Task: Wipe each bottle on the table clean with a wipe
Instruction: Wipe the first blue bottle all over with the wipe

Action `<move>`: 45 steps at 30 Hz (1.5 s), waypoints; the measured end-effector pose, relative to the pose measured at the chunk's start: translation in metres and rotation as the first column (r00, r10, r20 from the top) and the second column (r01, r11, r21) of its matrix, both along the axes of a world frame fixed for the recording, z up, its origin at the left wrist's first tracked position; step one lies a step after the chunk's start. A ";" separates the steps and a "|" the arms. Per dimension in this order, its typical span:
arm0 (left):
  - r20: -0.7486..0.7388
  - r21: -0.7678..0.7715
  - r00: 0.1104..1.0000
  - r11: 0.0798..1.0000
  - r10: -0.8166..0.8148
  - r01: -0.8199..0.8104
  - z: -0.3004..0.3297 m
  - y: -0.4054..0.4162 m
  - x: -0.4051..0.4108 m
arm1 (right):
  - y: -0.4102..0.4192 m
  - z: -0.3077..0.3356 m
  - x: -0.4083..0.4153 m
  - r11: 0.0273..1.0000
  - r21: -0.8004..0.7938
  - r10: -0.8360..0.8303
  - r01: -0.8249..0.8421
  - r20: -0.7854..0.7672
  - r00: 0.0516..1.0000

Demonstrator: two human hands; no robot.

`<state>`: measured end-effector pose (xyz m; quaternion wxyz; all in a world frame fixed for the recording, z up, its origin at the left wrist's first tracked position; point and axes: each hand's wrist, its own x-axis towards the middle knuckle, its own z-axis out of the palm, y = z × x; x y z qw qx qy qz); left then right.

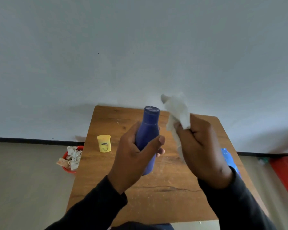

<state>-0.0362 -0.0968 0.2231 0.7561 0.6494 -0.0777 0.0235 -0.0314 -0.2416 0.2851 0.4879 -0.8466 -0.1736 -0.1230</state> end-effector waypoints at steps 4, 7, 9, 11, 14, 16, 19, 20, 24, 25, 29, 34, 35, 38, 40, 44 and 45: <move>0.098 0.143 0.993 0.986 0.069 -0.083 -0.008 0.000 -0.002 | 0.007 -0.006 -0.011 0.999 -0.022 0.044 -0.044 -0.019 0.999; 0.125 0.201 0.988 0.973 0.089 -0.114 -0.012 0.004 0.001 | 0.004 -0.005 -0.019 0.997 0.069 0.021 -0.018 -0.041 0.999; 0.134 0.208 0.986 0.970 0.096 -0.123 -0.013 0.006 0.002 | 0.001 -0.003 -0.024 0.998 0.056 0.008 -0.005 -0.051 0.999; 0.143 0.183 0.987 0.979 0.067 -0.093 -0.012 0.005 0.002 | 0.001 0.000 -0.027 0.997 -0.059 0.051 -0.053 -0.024 0.998; 0.194 0.221 0.979 0.970 0.061 -0.104 -0.013 0.006 0.001 | 0.003 0.002 -0.027 0.973 -0.223 0.058 -0.054 0.009 0.998; 0.226 0.274 0.972 0.953 0.065 -0.128 -0.014 0.006 0.001 | 0.001 0.003 -0.021 0.968 -0.250 0.023 -0.023 -0.002 1.000; 0.246 0.300 0.965 0.940 0.090 -0.164 -0.014 0.007 0.002 | -0.006 0.005 -0.011 0.966 -0.257 -0.043 0.034 -0.030 0.999; 0.244 0.299 0.964 0.938 0.102 -0.175 -0.014 0.008 0.003 | -0.009 0.006 -0.009 0.981 -0.184 -0.071 0.060 -0.053 0.996; 0.230 0.295 0.964 0.935 0.131 -0.198 -0.013 0.012 0.006 | -0.014 0.017 -0.021 0.995 0.098 0.019 -0.005 -0.148 0.989; 0.229 0.282 0.966 0.942 0.117 -0.181 -0.013 0.012 0.004 | -0.011 0.017 -0.027 0.994 0.062 0.099 -0.090 -0.163 0.982; 0.274 0.305 0.960 0.941 0.063 -0.149 -0.014 0.012 0.000 | -0.006 0.005 -0.022 0.972 -0.207 0.091 -0.113 -0.116 0.989; 0.263 0.333 0.963 0.930 0.067 -0.155 -0.013 0.012 0.001 | -0.016 0.013 -0.016 0.993 -0.116 0.020 -0.034 -0.112 0.994; 0.255 0.328 0.964 0.931 0.075 -0.159 -0.012 0.012 0.001 | -0.017 0.016 -0.021 0.997 -0.034 0.068 -0.073 -0.137 0.988; 0.223 0.278 0.974 0.955 0.038 -0.101 -0.011 0.012 0.000 | -0.012 0.019 -0.032 0.972 -0.119 0.179 -0.203 -0.186 0.966; 0.224 0.284 0.974 0.956 0.013 -0.078 -0.011 0.012 -0.002 | -0.010 0.012 -0.026 0.960 -0.249 0.099 -0.125 -0.114 0.989; 0.225 0.280 0.974 0.955 0.030 -0.094 -0.009 0.012 -0.002 | -0.015 0.003 -0.008 0.916 -0.399 -0.079 0.049 -0.061 0.995; 0.216 0.274 0.975 0.956 0.041 -0.101 -0.009 0.012 -0.001 | -0.018 0.003 -0.008 0.934 -0.352 -0.097 0.066 -0.072 0.993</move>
